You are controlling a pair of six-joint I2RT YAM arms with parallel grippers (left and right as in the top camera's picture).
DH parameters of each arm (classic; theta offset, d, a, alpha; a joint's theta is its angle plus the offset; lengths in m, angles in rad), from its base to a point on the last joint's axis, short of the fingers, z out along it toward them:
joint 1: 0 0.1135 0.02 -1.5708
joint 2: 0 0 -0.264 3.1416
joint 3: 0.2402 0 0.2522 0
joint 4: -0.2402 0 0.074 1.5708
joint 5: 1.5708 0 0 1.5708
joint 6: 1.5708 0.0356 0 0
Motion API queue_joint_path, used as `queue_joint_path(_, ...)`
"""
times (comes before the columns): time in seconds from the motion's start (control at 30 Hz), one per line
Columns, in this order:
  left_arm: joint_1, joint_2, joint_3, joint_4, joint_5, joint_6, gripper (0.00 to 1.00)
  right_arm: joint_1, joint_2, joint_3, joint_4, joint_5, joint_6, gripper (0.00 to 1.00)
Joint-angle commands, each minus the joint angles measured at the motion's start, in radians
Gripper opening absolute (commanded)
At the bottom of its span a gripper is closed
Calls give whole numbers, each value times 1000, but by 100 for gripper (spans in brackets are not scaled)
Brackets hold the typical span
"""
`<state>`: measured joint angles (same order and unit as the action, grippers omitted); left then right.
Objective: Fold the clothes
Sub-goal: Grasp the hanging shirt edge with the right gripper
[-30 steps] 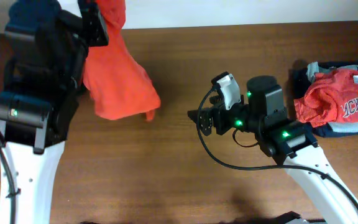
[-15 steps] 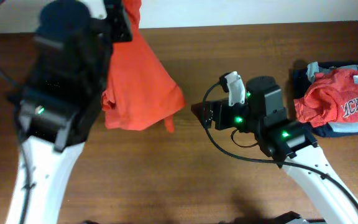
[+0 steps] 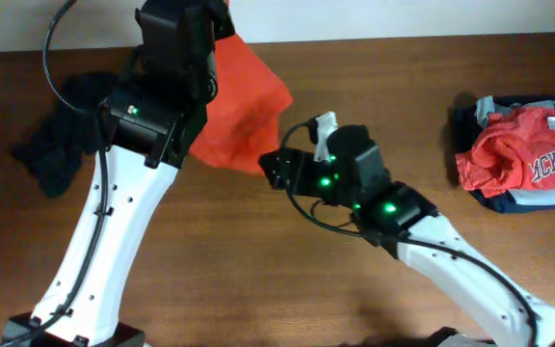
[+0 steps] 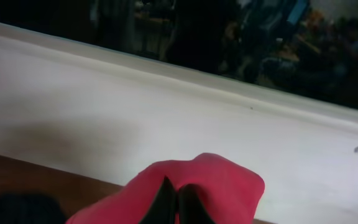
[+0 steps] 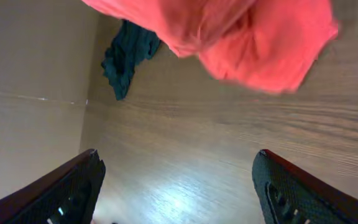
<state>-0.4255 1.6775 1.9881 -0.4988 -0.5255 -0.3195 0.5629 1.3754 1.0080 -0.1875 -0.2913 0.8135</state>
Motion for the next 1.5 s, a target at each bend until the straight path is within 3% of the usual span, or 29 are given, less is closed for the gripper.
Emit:
queue_joint_path(0.0, -4, -17, 18, 8, -25, -29, 1, 26, 59, 18, 52, 43, 40, 79)
queue_joint_path(0.67, -46, -33, 18, -7, -21, -28, 0, 94, 280, 18, 315, 120, 10, 81)
queue_joint_path(0.77, -53, -43, 18, -10, -21, -28, 1, 94, 304, 18, 357, 120, 10, 94)
queue_joint_path(0.97, -67, -62, 18, -22, -21, -28, 1, 98, 332, 18, 444, 156, 11, 98)
queue_joint_path(1.47, -79, -89, 18, -50, -21, -29, 0, 113, 383, 18, 541, 158, 14, 94)
